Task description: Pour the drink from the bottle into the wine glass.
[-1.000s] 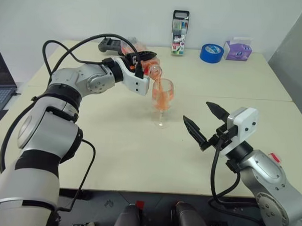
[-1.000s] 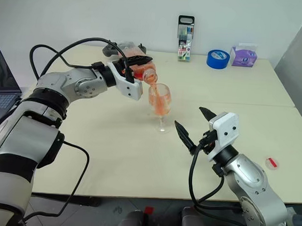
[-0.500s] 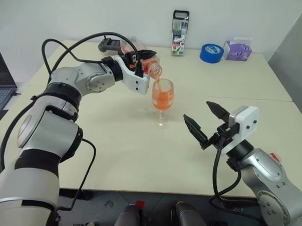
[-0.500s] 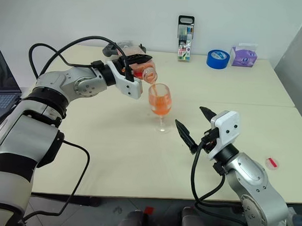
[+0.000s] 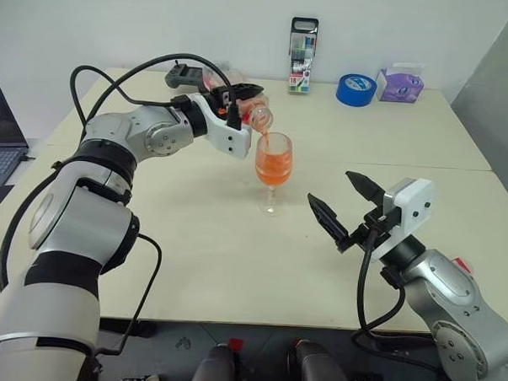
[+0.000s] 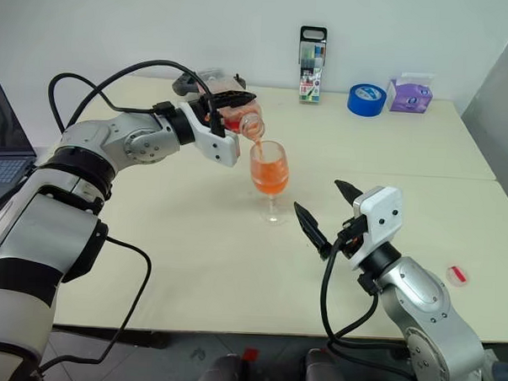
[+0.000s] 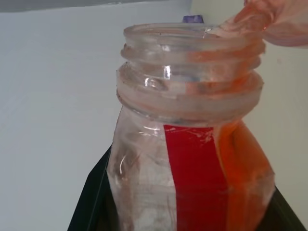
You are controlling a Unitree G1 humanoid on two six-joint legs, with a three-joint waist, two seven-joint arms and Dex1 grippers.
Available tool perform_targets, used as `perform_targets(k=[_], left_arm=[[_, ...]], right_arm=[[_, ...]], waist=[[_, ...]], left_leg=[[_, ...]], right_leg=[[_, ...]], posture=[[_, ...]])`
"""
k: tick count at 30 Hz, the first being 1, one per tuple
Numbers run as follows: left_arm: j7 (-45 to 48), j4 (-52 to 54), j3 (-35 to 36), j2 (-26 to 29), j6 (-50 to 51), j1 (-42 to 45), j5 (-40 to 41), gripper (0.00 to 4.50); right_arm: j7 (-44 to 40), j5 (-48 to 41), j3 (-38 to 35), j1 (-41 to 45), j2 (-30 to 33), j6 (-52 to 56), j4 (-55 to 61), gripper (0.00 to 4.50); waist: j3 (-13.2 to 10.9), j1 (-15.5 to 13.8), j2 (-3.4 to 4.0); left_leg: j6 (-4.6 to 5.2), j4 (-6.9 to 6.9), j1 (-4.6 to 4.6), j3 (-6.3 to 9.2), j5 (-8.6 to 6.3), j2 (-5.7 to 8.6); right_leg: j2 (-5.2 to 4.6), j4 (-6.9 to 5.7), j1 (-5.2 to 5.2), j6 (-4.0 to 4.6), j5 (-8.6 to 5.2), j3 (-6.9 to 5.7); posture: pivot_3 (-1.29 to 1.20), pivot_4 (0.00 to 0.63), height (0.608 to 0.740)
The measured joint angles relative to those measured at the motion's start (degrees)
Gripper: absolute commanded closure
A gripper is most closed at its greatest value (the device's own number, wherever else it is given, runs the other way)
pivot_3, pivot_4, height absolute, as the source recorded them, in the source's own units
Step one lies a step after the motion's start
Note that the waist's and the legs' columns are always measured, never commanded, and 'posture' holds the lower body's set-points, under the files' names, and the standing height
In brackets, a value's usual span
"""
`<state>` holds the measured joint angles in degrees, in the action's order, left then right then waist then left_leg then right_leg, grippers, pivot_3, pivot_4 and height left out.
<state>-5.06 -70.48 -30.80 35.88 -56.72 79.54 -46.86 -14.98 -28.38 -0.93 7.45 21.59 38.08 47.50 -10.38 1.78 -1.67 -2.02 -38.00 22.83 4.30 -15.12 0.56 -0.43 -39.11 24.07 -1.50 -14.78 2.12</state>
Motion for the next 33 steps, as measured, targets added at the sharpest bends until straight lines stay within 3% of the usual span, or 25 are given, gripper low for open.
perform_targets(k=[3, 8, 16, 21, 25, 33], left_arm=[[4.34, -1.11, 2.55, -1.08, -0.22, -0.01, 4.48, 2.81], [23.99, -2.15, 14.67, -4.48, 1.9, -0.44, 23.03, 2.81], [46.23, 1.32, 32.66, -4.25, 24.03, -8.49, 46.61, 2.82], [46.41, 11.57, 40.73, -2.74, 40.77, -17.05, 55.81, 2.82], [40.09, 18.66, 44.64, -2.66, 50.29, -25.53, 58.43, 2.82], [33.67, 28.69, 46.94, -3.59, 56.87, -34.96, 60.35, 2.82]], right_arm=[[-0.01, 0.0, 0.06, 0.26, 0.0, 0.01, -0.1, 0.0], [0.08, -2.25, -0.09, 2.85, -0.71, 0.75, -0.63, 0.0], [1.28, -13.88, -4.49, 14.85, 0.87, 8.23, -0.84, 0.0], [2.82, -20.99, -3.5, 28.6, 6.26, 20.4, -4.7, 0.0], [4.11, -23.01, 0.0, 37.92, 4.02, 26.25, -10.15, 0.0], [3.75, -23.14, 4.0, 42.45, 3.12, 31.9, -16.43, 0.0]], waist=[[0.0, 0.0, 0.0], [0.0, 0.18, 0.0], [0.01, 1.18, 0.01], [0.02, 1.38, 0.03], [0.02, 1.43, 0.02], [0.07, 0.07, -0.05]], left_leg=[[0.0, -0.02, 0.0, 0.0, 0.0, 0.0], [0.0, -0.05, -0.02, -0.04, 0.0, -0.01], [0.0, -0.12, -0.02, 0.09, 0.0, -0.06], [0.0, -0.11, -0.07, 0.3, 0.0, -0.11], [0.0, -0.1, -0.06, 0.38, 0.0, -0.14], [-0.01, -0.19, 0.01, 0.35, 0.01, 0.01]], right_leg=[[0.0, -0.01, 0.0, 0.0, 0.0, -0.01], [0.01, -0.06, 0.0, 0.02, 0.01, 0.02], [0.04, -0.34, 0.06, 0.02, 0.01, -0.06], [-0.01, -0.4, 0.08, 0.02, 0.01, 0.0], [-0.18, -0.43, 0.15, 0.03, 0.01, 0.01], [-0.42, -0.43, 0.16, 0.04, 0.02, 0.01]], posture=[[0.0, 0.15, 0.74], [0.0, 0.15, 0.74], [0.0, 0.15, 0.74], [0.0, 0.15, 0.74], [0.0, 0.15, 0.74], [0.0, 0.15, 0.74]])
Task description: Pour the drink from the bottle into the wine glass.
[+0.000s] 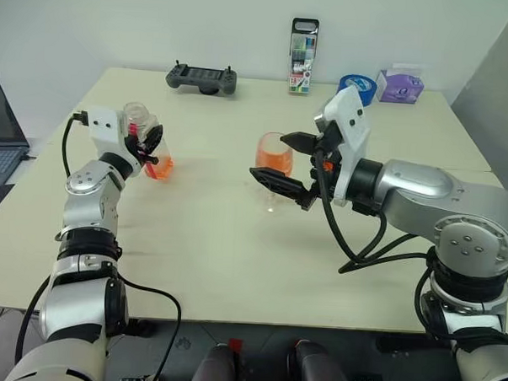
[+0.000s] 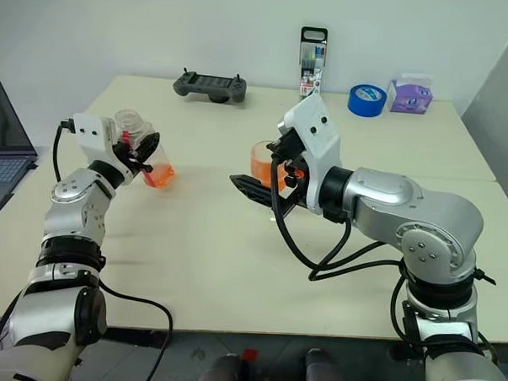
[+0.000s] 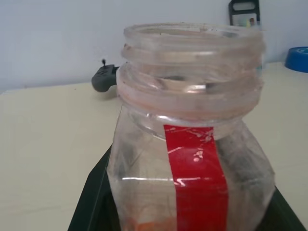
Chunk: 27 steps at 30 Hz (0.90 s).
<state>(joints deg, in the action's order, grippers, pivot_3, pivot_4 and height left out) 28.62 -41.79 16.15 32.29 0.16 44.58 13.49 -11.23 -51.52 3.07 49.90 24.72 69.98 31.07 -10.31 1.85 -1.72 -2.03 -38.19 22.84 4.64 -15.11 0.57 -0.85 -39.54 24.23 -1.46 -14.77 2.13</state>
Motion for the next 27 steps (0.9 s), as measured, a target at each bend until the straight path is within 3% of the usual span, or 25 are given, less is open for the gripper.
perform_targets(k=[3, 12, 27], left_arm=[[-1.08, 1.74, 0.0, -0.11, 0.73, -1.26, 0.01, 2.82], [-3.1, 1.74, 0.0, -0.93, 1.53, -2.58, -0.03, 0.03], [-4.14, 1.81, 0.74, -0.06, 1.95, -4.73, 0.05, 0.03]], right_arm=[[-0.59, 0.84, 0.39, 0.74, -0.02, 0.04, -0.28, 0.0], [-2.47, 3.27, 0.56, 0.78, -0.28, -0.14, -1.55, 0.0], [-5.14, 7.33, 0.55, 0.79, -0.27, -1.11, -2.2, 0.0]], waist=[[0.01, -0.13, -0.01], [0.01, -0.05, -0.02], [0.01, -0.03, -0.02]], left_leg=[[0.0, 0.0, -0.01, 0.0, 0.0, 0.0], [0.0, 0.02, -0.02, -0.02, 0.0, -0.01], [0.0, 0.05, -0.03, -0.02, 0.0, -0.02]], right_leg=[[0.0, 0.01, -0.01, 0.0, 0.0, -0.01], [0.0, 0.01, 0.0, 0.0, 0.0, -0.01], [0.0, 0.03, 0.0, 0.0, 0.0, -0.01]], posture=[[0.0, 0.15, 0.74], [0.0, 0.15, 0.74], [0.0, 0.15, 0.74]])
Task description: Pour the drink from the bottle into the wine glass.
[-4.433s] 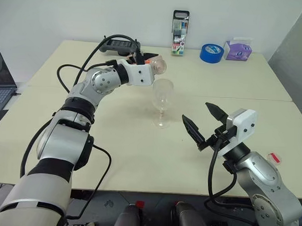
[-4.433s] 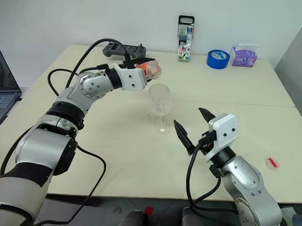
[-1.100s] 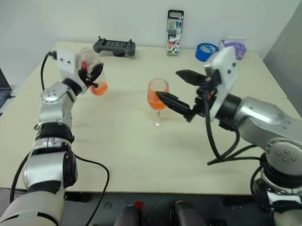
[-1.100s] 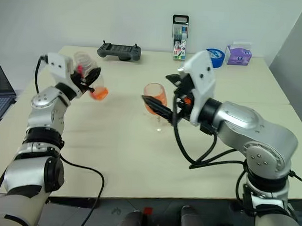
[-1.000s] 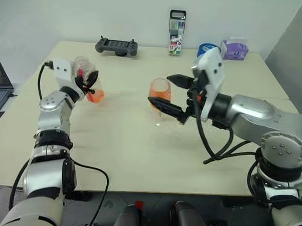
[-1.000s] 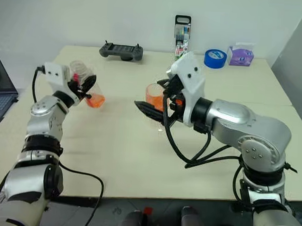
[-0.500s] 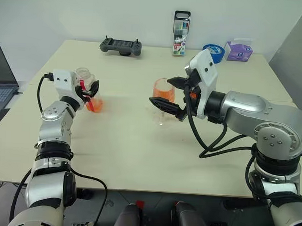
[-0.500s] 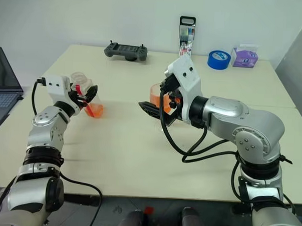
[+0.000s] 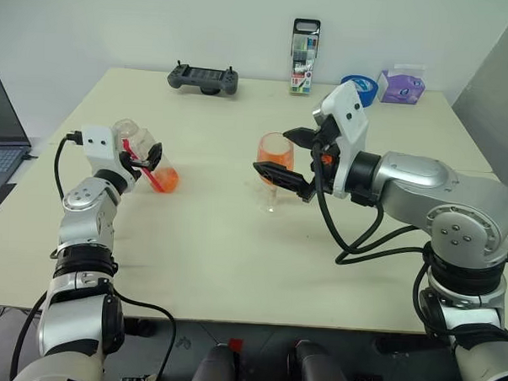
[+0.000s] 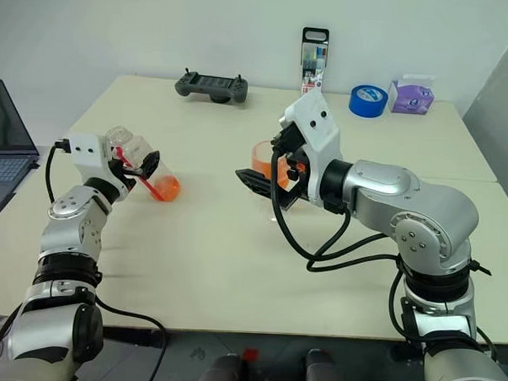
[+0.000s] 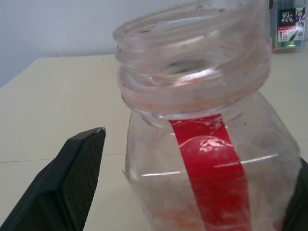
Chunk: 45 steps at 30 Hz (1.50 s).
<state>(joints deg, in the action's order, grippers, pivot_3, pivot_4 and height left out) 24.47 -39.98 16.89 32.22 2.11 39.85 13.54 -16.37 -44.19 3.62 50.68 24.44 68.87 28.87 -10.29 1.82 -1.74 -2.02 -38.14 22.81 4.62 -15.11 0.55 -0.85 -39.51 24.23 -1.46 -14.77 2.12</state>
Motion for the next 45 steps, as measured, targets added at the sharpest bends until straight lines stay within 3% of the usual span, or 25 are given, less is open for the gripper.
perform_targets(k=[22, 45], left_arm=[[2.8, 8.64, -0.8, -0.87, 4.03, -0.97, 1.56, 0.03], [4.24, 30.64, 2.49, 5.87, 20.77, -11.95, 6.93, 0.03]], right_arm=[[-3.63, 3.52, 1.17, -0.08, -0.26, -1.06, -0.03, 0.0], [-8.7, 7.11, 2.31, -0.54, 0.6, -4.88, -2.5, 0.0]], waist=[[0.0, 0.0, 0.0], [-0.01, 0.03, 0.01]], left_leg=[[0.0, 0.04, 0.0, 0.01, 0.0, -0.01], [0.0, 0.13, -0.01, -0.01, 0.0, -0.04]], right_leg=[[0.0, 0.06, 0.0, 0.0, 0.0, 0.0], [0.0, 0.21, -0.02, 0.01, 0.0, 0.02]], posture=[[0.0, 0.15, 0.74], [0.0, 0.15, 0.74]])
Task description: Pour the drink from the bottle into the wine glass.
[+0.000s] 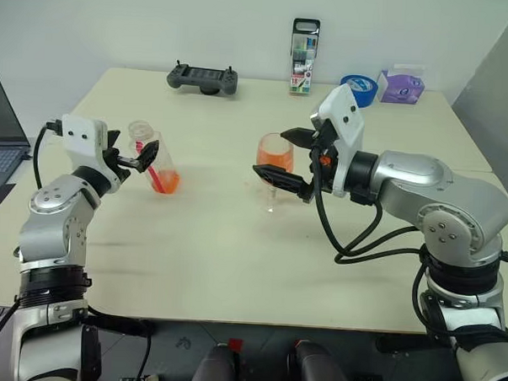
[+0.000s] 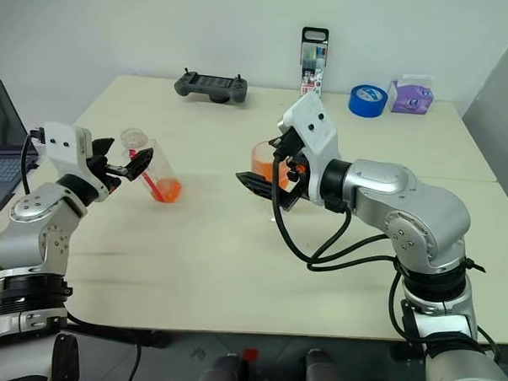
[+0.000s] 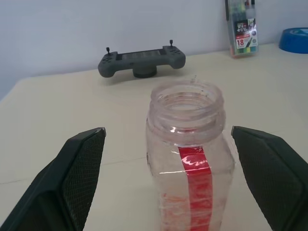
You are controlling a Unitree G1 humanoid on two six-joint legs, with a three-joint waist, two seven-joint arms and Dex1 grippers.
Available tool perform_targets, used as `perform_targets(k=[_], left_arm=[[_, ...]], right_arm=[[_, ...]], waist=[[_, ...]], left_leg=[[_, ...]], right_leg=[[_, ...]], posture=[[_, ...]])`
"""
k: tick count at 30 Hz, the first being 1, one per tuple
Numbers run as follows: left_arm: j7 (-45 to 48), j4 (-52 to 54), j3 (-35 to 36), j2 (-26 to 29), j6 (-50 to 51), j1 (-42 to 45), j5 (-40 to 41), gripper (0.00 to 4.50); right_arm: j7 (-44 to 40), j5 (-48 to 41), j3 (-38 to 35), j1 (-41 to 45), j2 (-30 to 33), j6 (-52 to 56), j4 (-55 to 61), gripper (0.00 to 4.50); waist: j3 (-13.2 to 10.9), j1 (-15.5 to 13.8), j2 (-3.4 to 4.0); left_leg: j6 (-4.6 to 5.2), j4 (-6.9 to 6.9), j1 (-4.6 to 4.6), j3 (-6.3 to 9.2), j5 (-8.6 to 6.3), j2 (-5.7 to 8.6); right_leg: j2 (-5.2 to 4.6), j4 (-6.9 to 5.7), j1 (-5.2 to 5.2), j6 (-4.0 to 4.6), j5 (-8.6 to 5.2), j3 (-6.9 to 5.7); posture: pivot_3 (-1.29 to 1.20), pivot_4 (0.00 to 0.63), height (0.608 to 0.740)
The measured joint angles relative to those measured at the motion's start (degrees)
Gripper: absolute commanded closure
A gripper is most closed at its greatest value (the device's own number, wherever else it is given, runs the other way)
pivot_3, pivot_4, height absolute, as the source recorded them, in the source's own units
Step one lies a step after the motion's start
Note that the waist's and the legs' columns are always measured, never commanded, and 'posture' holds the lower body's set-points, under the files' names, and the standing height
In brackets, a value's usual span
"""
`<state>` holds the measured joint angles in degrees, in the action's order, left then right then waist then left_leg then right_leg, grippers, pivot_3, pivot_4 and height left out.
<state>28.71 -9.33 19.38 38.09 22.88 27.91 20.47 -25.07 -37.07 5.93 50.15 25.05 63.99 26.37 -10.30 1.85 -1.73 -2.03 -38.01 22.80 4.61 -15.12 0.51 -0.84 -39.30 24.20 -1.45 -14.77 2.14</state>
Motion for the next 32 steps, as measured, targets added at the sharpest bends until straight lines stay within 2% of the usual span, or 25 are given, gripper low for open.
perform_targets(k=[3, 4, 5, 6, 8, 16, 22, 27, 32], left_arm=[[2.56, 1.81, 1.1, 2.48, 3.11, -1.0, 2.15, 0.03], [3.37, 2.43, 1.27, 3.12, 3.6, -1.07, 2.49, 0.03], [3.78, 2.94, 1.32, 3.52, 4.09, -1.07, 2.87, 0.03], [4.39, 3.0, 1.18, 3.52, 4.68, -1.35, 3.22, 0.03], [4.74, 3.16, 1.26, 3.95, 5.35, -0.92, 3.78, 0.03], [13.12, 4.42, 4.09, 11.62, 10.26, -0.51, 9.57, 0.03], [25.82, 9.68, 6.31, 17.76, 18.93, 0.12, 21.68, 0.03], [29.43, 15.76, 3.25, 18.17, 23.85, 0.32, 26.84, 0.03], [29.82, 16.89, -1.88, 16.65, 24.13, 1.3, 26.69, 0.03]], right_arm=[[-0.94, 0.49, 0.01, 0.0, 0.7, -0.85, -0.86, 0.0], [-1.09, 0.62, 0.01, -0.02, 0.83, -1.04, -0.97, 0.0], [-1.21, 0.72, 0.02, -0.05, 0.84, -1.2, -1.0, 0.0], [-1.38, 1.0, 0.46, -0.72, 0.8, -1.24, -1.42, 0.0], [-1.93, 1.48, 0.85, -0.98, 1.05, -1.65, -1.49, 0.0], [-3.57, 1.47, 0.7, -1.01, 1.72, -1.95, -1.33, 0.0], [-9.15, -11.17, -10.55, -1.69, 9.25, 3.61, 3.94, 0.0], [-10.28, -13.22, -12.0, -5.46, 14.44, 4.46, 4.47, 0.0], [-10.75, -12.32, -10.6, -8.49, 15.34, 2.98, 3.59, 0.0]], waist=[[-0.01, 0.02, 0.01], [-0.01, 0.02, 0.01], [-0.01, 0.01, 0.01], [1.54, 0.16, -0.02], [3.14, 0.0, -0.09], [4.17, 0.11, -0.37], [4.33, -0.07, -0.36], [5.17, -0.01, -0.28], [5.3, 0.02, -0.22]], left_leg=[[0.0, 0.04, 0.0, 0.02, 0.0, -0.02], [0.0, 0.04, 0.0, 0.03, 0.0, -0.02], [0.0, 0.05, 0.0, 0.03, 0.0, -0.02], [-0.18, 0.12, 0.19, -0.04, 0.1, 0.0], [-0.42, 0.17, 0.15, -0.06, 0.06, -0.06], [-0.23, 0.12, -0.08, -0.25, -0.04, -0.03], [-0.22, 0.09, -0.04, -0.19, -0.05, 0.01], [-0.18, 0.11, -0.17, -0.42, -0.07, -0.03], [-0.15, 0.11, -0.21, -0.5, -0.09, -0.13]], right_leg=[[0.01, 0.04, 0.0, 0.0, 0.0, -0.01], [0.01, 0.07, -0.01, 0.0, 0.0, -0.01], [0.01, 0.1, -0.03, 0.01, 0.0, -0.01], [0.01, 0.13, 0.22, 0.03, 0.02, 0.02], [0.02, 0.34, 0.12, 0.02, -0.01, 0.02], [0.09, 0.3, -0.12, 0.07, 0.02, 0.09], [0.02, 0.35, -0.13, 0.06, 0.02, 0.1], [0.17, 0.32, -0.23, 0.06, 0.0, 0.09], [0.49, 0.29, -0.22, 0.06, 0.0, 0.19]], posture=[[0.0, 0.15, 0.74], [0.0, 0.0, 0.74], [0.0, 0.0, 0.74], [0.0, 0.0, 0.74], [0.0, 0.0, 0.74], [0.0, 0.0, 0.74], [0.0, 0.0, 0.74], [0.0, 0.0, 0.74], [0.0, 0.0, 0.74]])
